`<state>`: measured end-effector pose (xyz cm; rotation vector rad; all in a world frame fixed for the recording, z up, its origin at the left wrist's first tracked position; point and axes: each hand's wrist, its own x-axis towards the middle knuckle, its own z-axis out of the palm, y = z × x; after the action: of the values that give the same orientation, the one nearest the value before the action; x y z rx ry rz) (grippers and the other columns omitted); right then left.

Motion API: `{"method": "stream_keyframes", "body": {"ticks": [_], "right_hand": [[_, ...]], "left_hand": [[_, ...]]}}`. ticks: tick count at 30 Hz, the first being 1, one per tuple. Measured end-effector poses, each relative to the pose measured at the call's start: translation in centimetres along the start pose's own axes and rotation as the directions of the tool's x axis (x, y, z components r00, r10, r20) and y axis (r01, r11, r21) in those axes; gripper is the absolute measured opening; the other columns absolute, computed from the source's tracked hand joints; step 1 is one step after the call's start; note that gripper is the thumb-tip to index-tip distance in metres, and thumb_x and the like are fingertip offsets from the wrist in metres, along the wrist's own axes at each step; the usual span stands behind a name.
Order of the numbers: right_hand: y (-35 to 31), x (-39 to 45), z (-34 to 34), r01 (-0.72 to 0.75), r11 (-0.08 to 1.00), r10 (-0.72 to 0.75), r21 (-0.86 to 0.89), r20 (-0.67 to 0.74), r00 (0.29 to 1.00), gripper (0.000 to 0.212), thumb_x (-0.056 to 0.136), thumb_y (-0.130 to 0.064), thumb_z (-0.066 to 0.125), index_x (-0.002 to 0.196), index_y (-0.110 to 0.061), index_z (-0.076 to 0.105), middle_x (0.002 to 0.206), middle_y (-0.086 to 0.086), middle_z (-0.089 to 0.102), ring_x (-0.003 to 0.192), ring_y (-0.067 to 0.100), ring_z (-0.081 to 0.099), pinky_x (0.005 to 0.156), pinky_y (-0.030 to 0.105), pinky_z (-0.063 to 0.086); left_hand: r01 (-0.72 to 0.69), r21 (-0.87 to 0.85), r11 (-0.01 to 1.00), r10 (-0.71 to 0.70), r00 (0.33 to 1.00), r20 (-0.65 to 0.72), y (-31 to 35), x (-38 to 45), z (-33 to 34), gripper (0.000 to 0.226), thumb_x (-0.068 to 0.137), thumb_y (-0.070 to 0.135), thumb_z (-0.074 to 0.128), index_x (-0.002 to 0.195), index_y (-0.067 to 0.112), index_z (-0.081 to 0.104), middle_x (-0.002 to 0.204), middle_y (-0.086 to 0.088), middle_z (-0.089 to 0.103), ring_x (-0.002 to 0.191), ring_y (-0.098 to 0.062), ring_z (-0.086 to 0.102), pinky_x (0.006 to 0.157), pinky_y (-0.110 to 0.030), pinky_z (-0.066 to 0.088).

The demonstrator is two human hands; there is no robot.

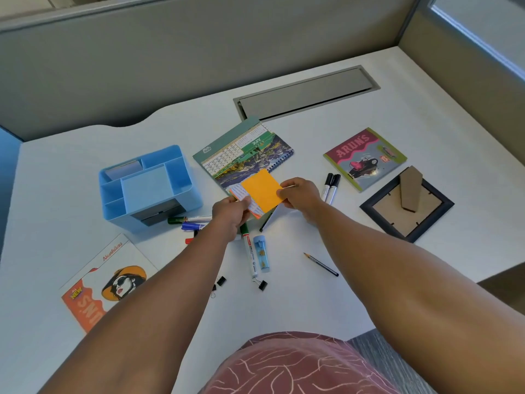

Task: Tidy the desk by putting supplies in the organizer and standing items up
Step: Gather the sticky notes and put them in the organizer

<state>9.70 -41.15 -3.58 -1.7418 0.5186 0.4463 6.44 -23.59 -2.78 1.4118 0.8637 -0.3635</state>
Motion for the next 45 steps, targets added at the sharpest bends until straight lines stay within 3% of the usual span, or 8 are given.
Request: {"method": "stream_keyframes", "body": {"ticks": [5, 12, 18, 23, 30, 37, 41, 45], "right_hand": [[0.4, -0.7, 0.7, 0.030, 0.997, -0.027, -0.071, 0.042, 0.999, 0.020, 0.080, -0.009, 0.077, 0.096, -0.015, 0.066, 0.079, 0.000, 0.062, 0.065, 0.013, 0.053, 0.060, 0.027, 0.047], [1.6, -1.5, 0.6, 0.002, 1.000, -0.002, -0.006, 0.104, 0.995, 0.026, 0.082, 0.000, 0.072, 0.106, -0.008, 0.065, 0.084, 0.001, 0.059, 0.076, 0.018, 0.058, 0.072, 0.031, 0.055], [1.9, -2.0, 0.6, -0.011, 1.000, 0.011, 0.000, 0.129, 0.992, 0.021, 0.084, -0.001, 0.070, 0.100, -0.011, 0.063, 0.083, 0.002, 0.063, 0.069, 0.013, 0.060, 0.061, 0.023, 0.053], [1.6, -2.4, 0.7, -0.008, 1.000, 0.004, 0.017, 0.200, 0.980, 0.026, 0.083, -0.004, 0.074, 0.105, -0.011, 0.062, 0.089, 0.006, 0.066, 0.072, 0.014, 0.063, 0.071, 0.028, 0.056], [0.3, -3.0, 2.3, -0.092, 0.990, 0.044, 0.108, 0.385, 0.922, 0.034, 0.080, -0.003, 0.078, 0.109, -0.013, 0.065, 0.096, 0.009, 0.068, 0.078, 0.020, 0.068, 0.073, 0.030, 0.061], [-1.0, -3.7, 4.8, -0.099, 0.995, 0.068, 0.025, 0.566, 0.822, 0.035, 0.081, -0.001, 0.076, 0.112, -0.012, 0.063, 0.093, 0.009, 0.068, 0.073, 0.020, 0.067, 0.068, 0.028, 0.059], [-0.7, -3.5, 5.6, -0.075, 0.993, 0.116, -0.096, 0.571, 0.813, 0.028, 0.079, -0.006, 0.079, 0.104, -0.012, 0.067, 0.085, 0.007, 0.070, 0.076, 0.023, 0.068, 0.083, 0.036, 0.060], [-0.3, -3.0, 6.0, -0.049, 0.992, 0.094, -0.115, 0.436, 0.895, 0.019, 0.081, -0.010, 0.078, 0.096, -0.009, 0.066, 0.083, 0.008, 0.070, 0.067, 0.019, 0.065, 0.065, 0.029, 0.055]], "left_hand": [[0.006, -0.071, 0.997, -0.004, 1.000, 0.021, 0.0, -0.5, 0.0, 0.014, 0.092, 0.012, 0.070, 0.099, 0.015, 0.058, 0.089, -0.006, 0.067, 0.063, -0.010, 0.057, 0.054, -0.015, 0.054], [0.022, -0.019, 1.000, -0.021, 0.998, 0.064, -0.7, -0.5, -0.4, 0.038, 0.093, 0.009, 0.068, 0.129, 0.005, 0.059, 0.101, -0.010, 0.068, 0.070, -0.013, 0.061, 0.062, -0.020, 0.057], [0.011, 0.039, 0.999, -0.014, 0.997, 0.071, -1.2, -0.9, -0.6, 0.033, 0.097, 0.003, 0.059, 0.130, 0.007, 0.060, 0.102, -0.009, 0.066, 0.074, -0.012, 0.060, 0.070, -0.023, 0.056], [-0.011, 0.020, 1.000, 0.010, 0.998, 0.062, -1.5, -0.9, -1.7, 0.035, 0.098, 0.008, 0.059, 0.132, 0.012, 0.060, 0.104, -0.006, 0.067, 0.080, -0.012, 0.062, 0.076, -0.025, 0.056], [-0.031, -0.065, 0.997, 0.039, 0.992, 0.121, -1.3, -1.8, -4.2, 0.036, 0.093, 0.037, 0.066, 0.125, 0.022, 0.057, 0.122, -0.005, 0.065, 0.108, -0.023, 0.064, 0.076, -0.033, 0.054], [-0.037, -0.158, 0.987, 0.053, 0.994, 0.097, -2.1, -2.0, -6.5, 0.045, 0.093, 0.029, 0.067, 0.135, 0.019, 0.054, 0.130, -0.006, 0.063, 0.114, -0.028, 0.062, 0.086, -0.040, 0.055], [0.008, -0.143, 0.990, 0.000, 0.999, 0.051, -3.4, -1.9, -7.0, 0.049, 0.094, 0.029, 0.067, 0.139, 0.016, 0.051, 0.132, -0.005, 0.062, 0.110, -0.026, 0.063, 0.082, -0.038, 0.055], [0.039, -0.083, 0.996, -0.036, 0.999, 0.041, -4.9, -1.9, -7.4, 0.050, 0.095, 0.031, 0.066, 0.139, 0.018, 0.048, 0.133, -0.004, 0.060, 0.115, -0.027, 0.060, 0.096, -0.044, 0.051]]}}
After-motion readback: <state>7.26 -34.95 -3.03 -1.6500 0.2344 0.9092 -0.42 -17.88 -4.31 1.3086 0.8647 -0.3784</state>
